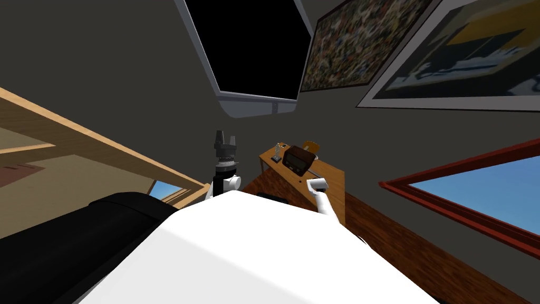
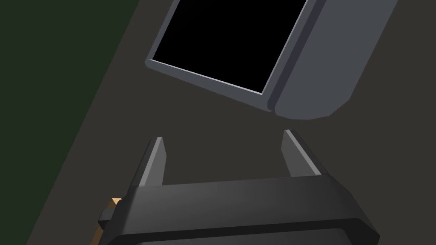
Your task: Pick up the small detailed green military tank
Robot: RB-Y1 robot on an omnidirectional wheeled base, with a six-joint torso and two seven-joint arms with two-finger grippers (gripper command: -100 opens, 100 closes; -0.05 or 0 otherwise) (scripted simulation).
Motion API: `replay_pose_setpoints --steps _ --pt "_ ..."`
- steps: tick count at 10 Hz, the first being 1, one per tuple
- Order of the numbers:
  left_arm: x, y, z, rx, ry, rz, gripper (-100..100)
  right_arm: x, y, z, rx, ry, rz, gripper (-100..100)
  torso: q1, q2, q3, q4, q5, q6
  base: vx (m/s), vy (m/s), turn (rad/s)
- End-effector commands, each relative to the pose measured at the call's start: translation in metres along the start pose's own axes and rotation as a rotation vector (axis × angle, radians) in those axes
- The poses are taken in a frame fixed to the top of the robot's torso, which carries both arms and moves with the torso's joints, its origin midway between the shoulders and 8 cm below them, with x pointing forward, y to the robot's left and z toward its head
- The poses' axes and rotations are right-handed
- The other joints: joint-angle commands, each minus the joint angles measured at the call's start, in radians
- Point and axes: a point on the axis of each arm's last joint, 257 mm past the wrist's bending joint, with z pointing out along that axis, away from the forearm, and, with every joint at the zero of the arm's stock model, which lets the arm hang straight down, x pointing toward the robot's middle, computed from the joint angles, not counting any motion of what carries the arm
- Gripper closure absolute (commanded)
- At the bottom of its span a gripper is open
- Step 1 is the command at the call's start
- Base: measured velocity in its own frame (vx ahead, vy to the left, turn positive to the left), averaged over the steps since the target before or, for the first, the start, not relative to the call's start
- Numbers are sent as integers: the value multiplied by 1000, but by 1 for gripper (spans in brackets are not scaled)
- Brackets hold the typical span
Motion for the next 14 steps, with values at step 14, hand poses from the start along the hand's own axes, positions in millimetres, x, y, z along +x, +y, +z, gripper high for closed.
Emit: replay_pose_setpoints --steps 14 --pt "0 0 0 0 0 0 0 -105 27 5 -111 -384 165 -100 0 0 0 0 0 1 10 -8 130"
